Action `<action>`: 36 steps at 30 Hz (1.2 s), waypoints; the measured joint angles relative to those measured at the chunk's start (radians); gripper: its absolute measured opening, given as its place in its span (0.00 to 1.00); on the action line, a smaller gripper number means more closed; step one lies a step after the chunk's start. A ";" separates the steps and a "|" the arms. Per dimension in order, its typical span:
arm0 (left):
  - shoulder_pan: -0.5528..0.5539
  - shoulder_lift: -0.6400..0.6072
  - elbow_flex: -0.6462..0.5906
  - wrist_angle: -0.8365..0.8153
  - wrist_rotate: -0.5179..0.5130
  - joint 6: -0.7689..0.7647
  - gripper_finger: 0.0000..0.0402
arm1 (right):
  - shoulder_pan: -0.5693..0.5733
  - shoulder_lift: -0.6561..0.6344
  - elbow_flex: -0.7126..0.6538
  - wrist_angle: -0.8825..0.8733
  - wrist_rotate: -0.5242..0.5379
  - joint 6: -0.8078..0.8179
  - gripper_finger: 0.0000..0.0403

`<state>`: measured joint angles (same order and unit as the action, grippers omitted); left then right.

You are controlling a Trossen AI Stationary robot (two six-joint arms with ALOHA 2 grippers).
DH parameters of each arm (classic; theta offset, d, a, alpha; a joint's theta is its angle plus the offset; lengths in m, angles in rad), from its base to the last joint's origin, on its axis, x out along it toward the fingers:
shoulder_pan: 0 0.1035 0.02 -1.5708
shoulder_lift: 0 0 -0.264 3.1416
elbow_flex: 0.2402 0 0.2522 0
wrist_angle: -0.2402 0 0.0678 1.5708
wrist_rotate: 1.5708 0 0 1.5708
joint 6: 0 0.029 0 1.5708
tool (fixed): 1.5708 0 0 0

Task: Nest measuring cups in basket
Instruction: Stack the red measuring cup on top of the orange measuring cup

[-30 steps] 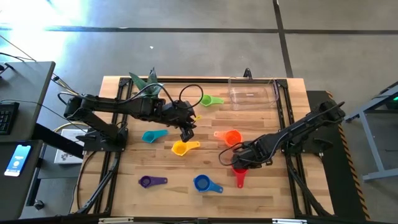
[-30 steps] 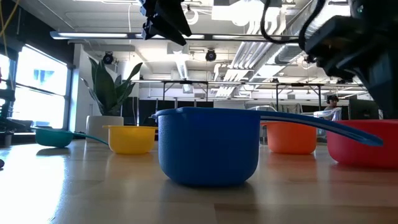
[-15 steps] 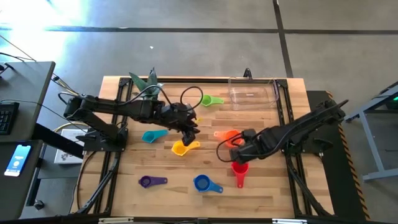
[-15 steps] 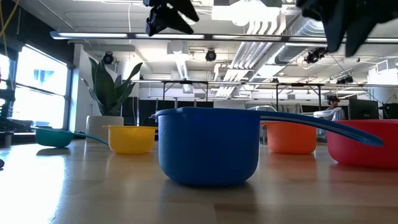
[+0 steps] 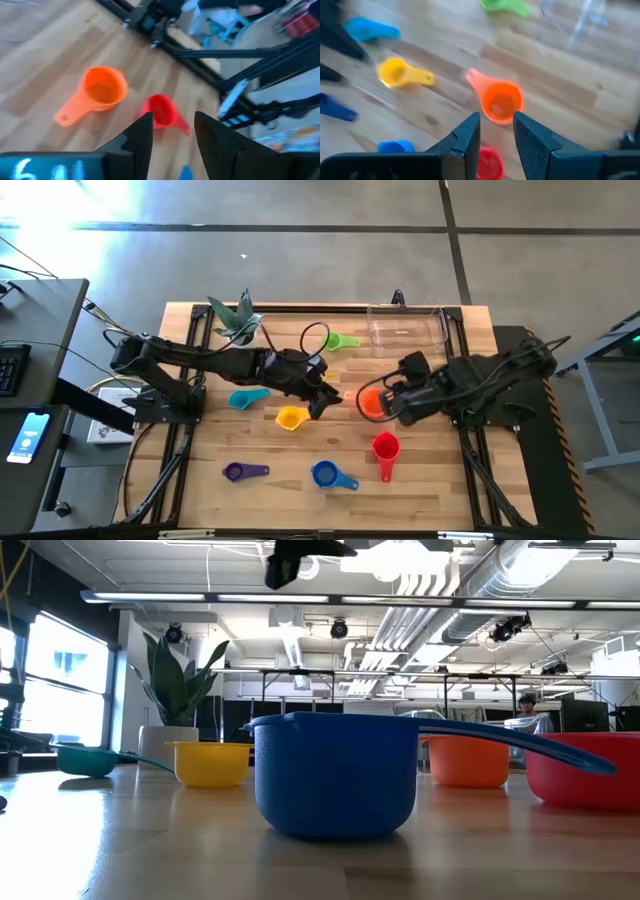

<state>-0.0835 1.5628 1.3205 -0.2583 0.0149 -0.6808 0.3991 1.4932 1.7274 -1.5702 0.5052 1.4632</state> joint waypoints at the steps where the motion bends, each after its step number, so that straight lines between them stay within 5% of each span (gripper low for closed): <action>1: 0.002 0.008 0.000 0.023 0.009 -0.018 0.33 | -0.008 -0.001 0.020 -0.001 0.013 -0.038 0.27; 17: 0.001 0.150 0.016 0.124 0.012 -0.158 0.33 | -0.145 -0.004 0.297 -0.001 0.159 -0.526 0.27; 36: -0.034 0.410 0.294 0.015 -0.006 -0.121 0.33 | -0.249 -0.003 0.307 -0.001 0.127 -0.686 0.27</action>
<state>-0.1178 1.9731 1.6146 -0.2431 0.0088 -0.8021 0.1501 1.4902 2.0345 -1.5712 0.6319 0.7769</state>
